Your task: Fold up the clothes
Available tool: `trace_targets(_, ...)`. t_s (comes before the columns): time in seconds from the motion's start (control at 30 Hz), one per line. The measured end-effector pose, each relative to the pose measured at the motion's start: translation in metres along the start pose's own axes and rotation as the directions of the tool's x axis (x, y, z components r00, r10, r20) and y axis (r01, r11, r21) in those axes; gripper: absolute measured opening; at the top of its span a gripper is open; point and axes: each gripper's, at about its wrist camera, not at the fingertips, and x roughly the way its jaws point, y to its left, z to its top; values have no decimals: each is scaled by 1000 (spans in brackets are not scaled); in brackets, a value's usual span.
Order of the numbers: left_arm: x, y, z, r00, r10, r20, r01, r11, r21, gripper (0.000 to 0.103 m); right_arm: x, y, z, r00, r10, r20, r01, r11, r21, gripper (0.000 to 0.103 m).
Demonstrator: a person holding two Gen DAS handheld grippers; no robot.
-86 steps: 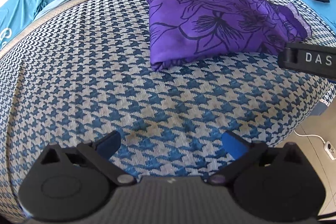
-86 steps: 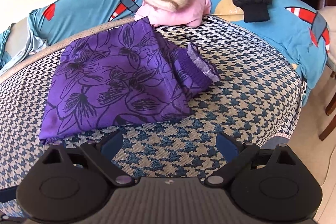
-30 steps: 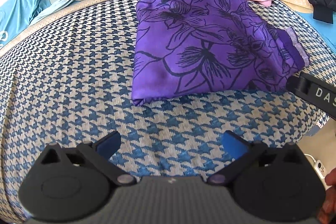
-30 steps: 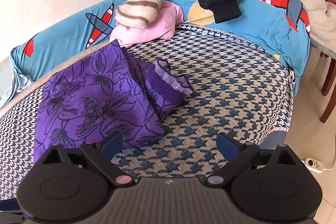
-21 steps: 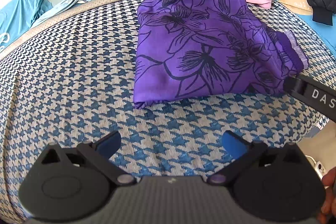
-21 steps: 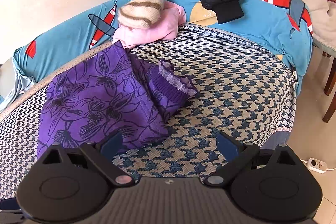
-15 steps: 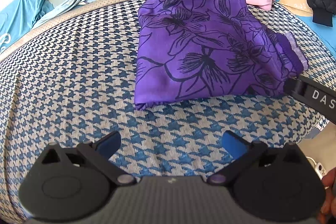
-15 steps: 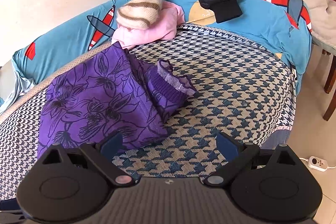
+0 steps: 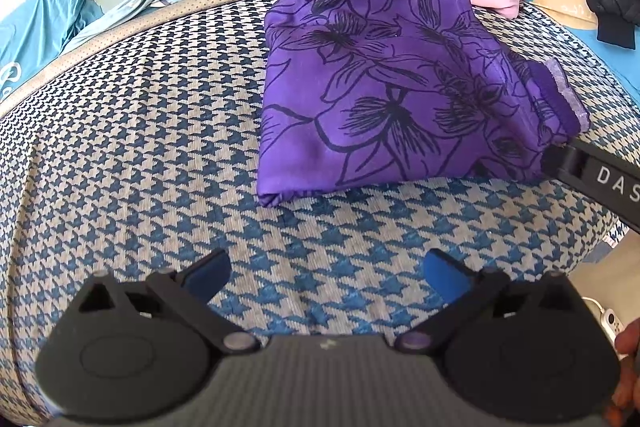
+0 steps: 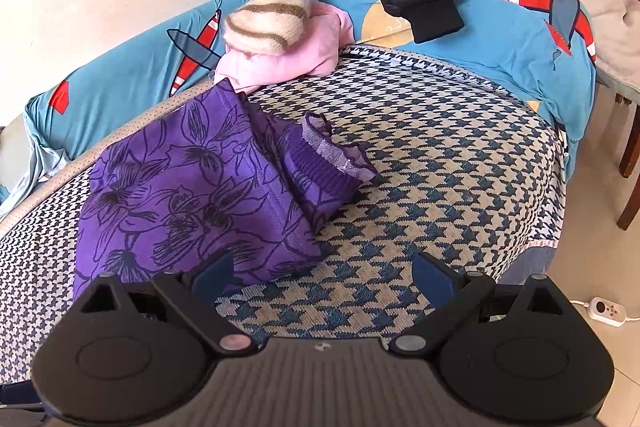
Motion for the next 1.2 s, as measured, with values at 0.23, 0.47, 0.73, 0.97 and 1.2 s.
trace_targets(0.23,1,1,-1,1000,-1,-6,1,1000,-4,103,0,1,0,1000,2,-2,-2,1000,-4,96)
trace_targets(0.47,1,0,0,1000,0,-5,0,1000,-6,103,0,3,-1,1000,4,-3,-4,1000,-7,96)
trace_targets(0.73,0,2,0,1000,1,-6,-1,1000,-8,103,1,4,0,1000,5,-4,-5,1000,-13,96)
trace_targets(0.97,0,0,2,1000,-1,2,1,1000,-2,103,1,8,0,1000,9,-6,-9,1000,-21,96)
trace_targets(1.2,-3,4,2,1000,-8,21,8,1000,2,103,1,17,0,1000,30,-6,-31,999,-38,96)
